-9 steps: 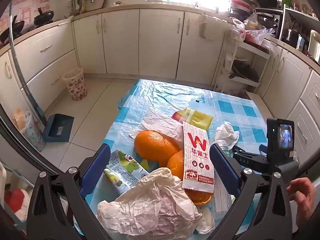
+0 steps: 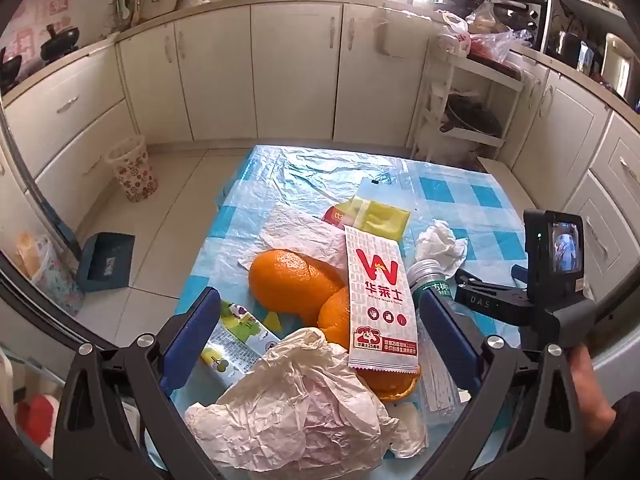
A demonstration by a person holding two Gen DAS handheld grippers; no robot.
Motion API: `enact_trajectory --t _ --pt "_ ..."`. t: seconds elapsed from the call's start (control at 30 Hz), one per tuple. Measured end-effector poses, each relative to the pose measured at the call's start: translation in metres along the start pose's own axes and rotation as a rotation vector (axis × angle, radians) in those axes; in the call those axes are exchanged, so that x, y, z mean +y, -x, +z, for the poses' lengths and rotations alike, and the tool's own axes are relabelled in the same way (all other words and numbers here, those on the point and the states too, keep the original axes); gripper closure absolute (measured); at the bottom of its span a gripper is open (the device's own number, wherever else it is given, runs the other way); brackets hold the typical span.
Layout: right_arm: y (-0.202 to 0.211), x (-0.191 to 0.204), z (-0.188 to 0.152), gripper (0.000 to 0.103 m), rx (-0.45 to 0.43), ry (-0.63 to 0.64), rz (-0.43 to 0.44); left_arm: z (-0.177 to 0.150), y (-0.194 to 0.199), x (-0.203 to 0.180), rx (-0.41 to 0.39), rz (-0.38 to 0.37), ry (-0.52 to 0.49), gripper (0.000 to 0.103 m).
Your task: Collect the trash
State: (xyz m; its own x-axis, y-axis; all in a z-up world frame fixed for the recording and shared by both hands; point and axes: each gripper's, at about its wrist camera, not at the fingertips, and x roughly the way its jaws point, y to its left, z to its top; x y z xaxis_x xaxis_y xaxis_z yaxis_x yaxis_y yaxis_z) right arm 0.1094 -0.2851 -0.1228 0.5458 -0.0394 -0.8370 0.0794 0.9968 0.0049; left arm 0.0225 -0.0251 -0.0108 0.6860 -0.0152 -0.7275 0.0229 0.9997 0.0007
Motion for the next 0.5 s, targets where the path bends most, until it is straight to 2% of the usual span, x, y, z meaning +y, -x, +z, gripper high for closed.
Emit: enact_trajectory --t 0.1,0.13,0.2,0.27,0.37,0.43,0.5 --pt "0.006 -0.013 0.004 0.006 0.066 -0.011 0.031 -0.002 0.002 -0.009 -0.003 0.037 -0.043 0.007" --pt "0.014 -0.020 0.005 0.006 0.045 -0.048 0.033 -0.004 0.006 -0.003 -0.005 0.027 -0.035 0.007" --pt "0.049 -0.030 0.004 0.006 -0.087 -0.068 0.010 -0.006 0.013 0.004 -0.014 0.019 -0.023 0.007" --pt "0.093 -0.031 0.004 0.007 -0.207 -0.022 -0.035 -0.007 0.020 0.006 -0.033 0.026 -0.014 0.007" --pt "0.154 -0.034 -0.014 0.006 -0.365 -0.005 -0.010 -0.010 0.033 0.007 -0.055 0.034 -0.001 0.007" --pt "0.183 -0.034 -0.030 0.006 -0.438 -0.017 0.016 -0.011 0.040 0.008 -0.064 0.035 0.008 0.007" --pt "0.201 -0.033 -0.050 0.006 -0.475 -0.013 0.041 -0.013 0.047 0.006 -0.075 0.039 0.011 0.008"
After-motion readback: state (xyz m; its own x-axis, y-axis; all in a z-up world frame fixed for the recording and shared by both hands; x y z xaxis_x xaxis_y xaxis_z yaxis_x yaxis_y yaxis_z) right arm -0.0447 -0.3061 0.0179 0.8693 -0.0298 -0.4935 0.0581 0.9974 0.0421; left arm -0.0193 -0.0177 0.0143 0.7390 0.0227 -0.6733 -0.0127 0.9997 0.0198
